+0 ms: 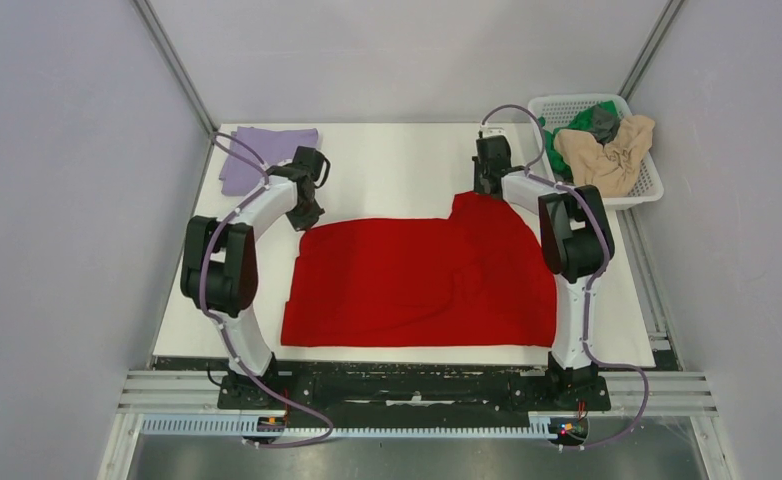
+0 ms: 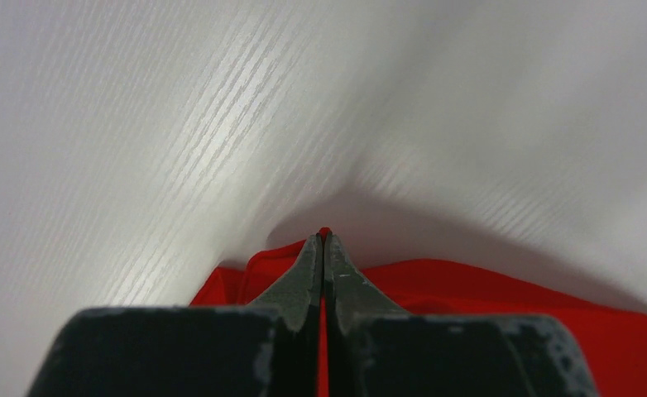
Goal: Fold and stack the t-shirts
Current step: Grab the side of the flattened tshirt furthest away from the robot with both arms, then fold the other side of the tshirt into a rectangle
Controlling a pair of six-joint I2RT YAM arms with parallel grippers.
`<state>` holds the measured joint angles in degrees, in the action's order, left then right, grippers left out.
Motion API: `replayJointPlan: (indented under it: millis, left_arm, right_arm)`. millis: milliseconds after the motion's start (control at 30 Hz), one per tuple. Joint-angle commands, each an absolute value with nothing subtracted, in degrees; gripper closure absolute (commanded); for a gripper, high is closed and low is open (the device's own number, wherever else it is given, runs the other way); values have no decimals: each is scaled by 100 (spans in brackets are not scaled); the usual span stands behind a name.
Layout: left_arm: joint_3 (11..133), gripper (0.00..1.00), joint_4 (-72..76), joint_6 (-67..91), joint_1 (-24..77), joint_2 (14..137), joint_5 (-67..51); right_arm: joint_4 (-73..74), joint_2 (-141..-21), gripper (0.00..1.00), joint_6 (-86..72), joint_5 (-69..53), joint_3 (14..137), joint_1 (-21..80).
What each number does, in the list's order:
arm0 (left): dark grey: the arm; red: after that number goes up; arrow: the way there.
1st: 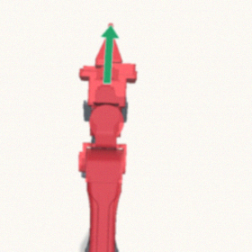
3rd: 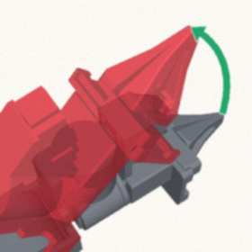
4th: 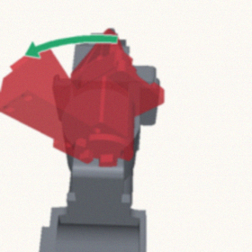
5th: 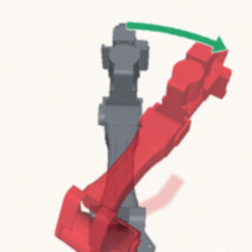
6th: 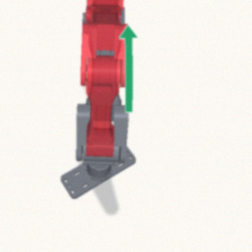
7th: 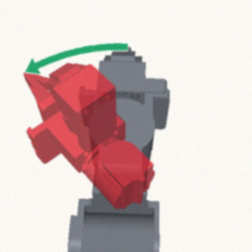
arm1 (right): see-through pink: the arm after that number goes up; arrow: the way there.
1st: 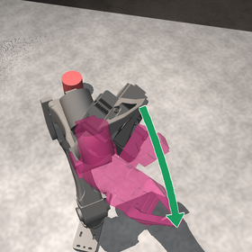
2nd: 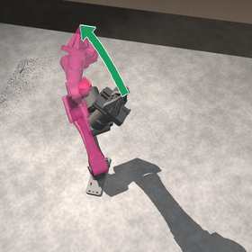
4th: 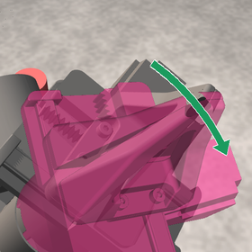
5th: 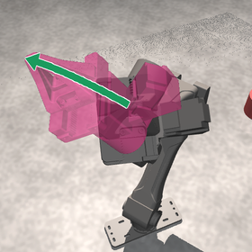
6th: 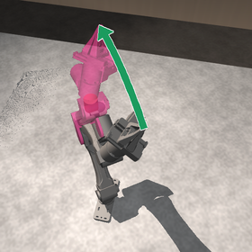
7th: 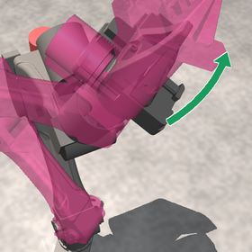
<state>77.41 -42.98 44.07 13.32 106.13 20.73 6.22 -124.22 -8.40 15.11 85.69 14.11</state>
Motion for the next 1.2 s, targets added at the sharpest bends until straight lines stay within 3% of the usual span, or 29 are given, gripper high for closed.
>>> replayJointPlan:
  millis: [0, 133, 600, 867, 1167]
  left_arm:
    - [7641, 98, -4104, 4184, 1395, 10156, 2224]
    - [7473, 98, -4104, 4200, 1458, 9916, 2241]
    - [6212, 98, -3885, 4386, 1781, 8600, 2377]
    - [5530, 98, -3798, 4336, 1835, 7812, 2443]
    - [4737, 98, -3670, 4499, 1940, 6982, 2466]
  right_arm:
    - [244, -11847, 100, -871, 1487, 8357, 1432]
    - [-85, -11308, 100, -651, 1440, 8071, 1454]
    - [-189, -8126, 100, -746, 1193, 5155, 1629]
    - [789, -6323, 100, -810, 1577, 4084, 1945]
    - [2071, -5417, 100, -947, 1971, 3660, 2425]
